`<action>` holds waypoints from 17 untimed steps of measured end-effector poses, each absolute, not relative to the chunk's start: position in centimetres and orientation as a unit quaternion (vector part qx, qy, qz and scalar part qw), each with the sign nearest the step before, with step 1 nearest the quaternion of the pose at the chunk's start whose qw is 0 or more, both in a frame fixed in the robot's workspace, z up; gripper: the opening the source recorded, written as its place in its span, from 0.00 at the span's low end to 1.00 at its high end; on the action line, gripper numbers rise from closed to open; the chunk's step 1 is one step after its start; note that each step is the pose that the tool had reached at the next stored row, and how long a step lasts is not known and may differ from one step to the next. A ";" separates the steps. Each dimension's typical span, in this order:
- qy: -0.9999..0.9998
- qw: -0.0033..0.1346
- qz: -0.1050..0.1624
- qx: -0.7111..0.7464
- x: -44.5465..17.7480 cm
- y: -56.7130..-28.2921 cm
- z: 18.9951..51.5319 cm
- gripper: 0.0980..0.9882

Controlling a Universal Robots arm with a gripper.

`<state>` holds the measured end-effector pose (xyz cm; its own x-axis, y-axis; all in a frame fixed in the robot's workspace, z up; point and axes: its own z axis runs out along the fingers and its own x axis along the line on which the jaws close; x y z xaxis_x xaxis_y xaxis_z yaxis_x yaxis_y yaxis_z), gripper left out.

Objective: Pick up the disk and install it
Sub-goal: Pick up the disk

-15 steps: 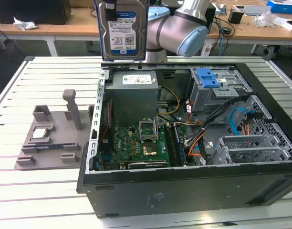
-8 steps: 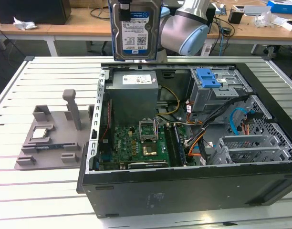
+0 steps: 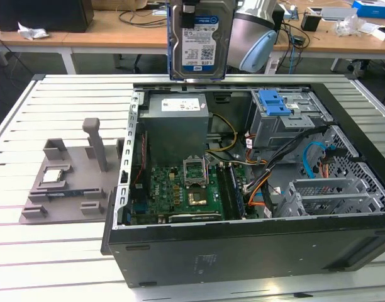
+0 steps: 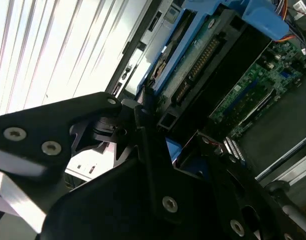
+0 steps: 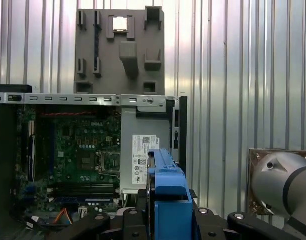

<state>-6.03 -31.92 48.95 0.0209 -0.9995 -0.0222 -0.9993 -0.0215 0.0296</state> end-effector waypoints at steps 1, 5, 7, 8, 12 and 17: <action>-0.699 0.003 -0.018 0.714 -5.5 -31.9 48.9 0.30; -0.699 0.003 -0.018 0.714 -3.9 -31.9 48.9 0.30; -0.699 0.003 -0.018 0.714 -3.2 -31.9 48.9 0.30; -0.699 0.003 -0.018 0.714 -2.9 -31.9 48.9 0.30; -0.699 0.003 -0.018 0.714 -1.3 -31.9 48.9 0.30; -0.699 0.003 -0.018 0.714 0.9 -31.9 48.9 0.30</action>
